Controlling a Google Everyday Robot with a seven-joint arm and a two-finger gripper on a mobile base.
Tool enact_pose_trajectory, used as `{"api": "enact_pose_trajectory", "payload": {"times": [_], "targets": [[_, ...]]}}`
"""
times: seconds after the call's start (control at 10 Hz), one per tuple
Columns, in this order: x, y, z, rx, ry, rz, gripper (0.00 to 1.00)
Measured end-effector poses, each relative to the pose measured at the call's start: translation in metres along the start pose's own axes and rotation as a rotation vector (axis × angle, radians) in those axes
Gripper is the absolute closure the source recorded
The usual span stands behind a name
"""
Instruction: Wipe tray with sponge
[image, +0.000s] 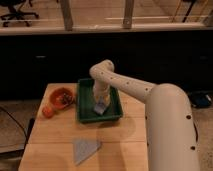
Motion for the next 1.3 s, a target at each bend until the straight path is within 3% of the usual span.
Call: {"api": "enact_pose_trajectory", "payload": {"times": [0.3, 0.6, 0.9, 1.1, 1.2, 1.3], "targets": [[0.008, -0.028, 0.005, -0.004, -0.011, -0.018, 1.00], [-0.032, -0.045, 0.014, -0.009, -0.034, -0.119, 1.00], [-0.063, -0.016, 0.016, -0.002, -0.044, -0.134, 1.00], [-0.055, 0.009, 0.014, 0.000, -0.037, -0.096, 1.00], [-0.040, 0.023, 0.010, 0.005, -0.027, -0.061, 1.00], [-0.031, 0.024, 0.009, 0.011, -0.021, -0.048, 1.00]]}}
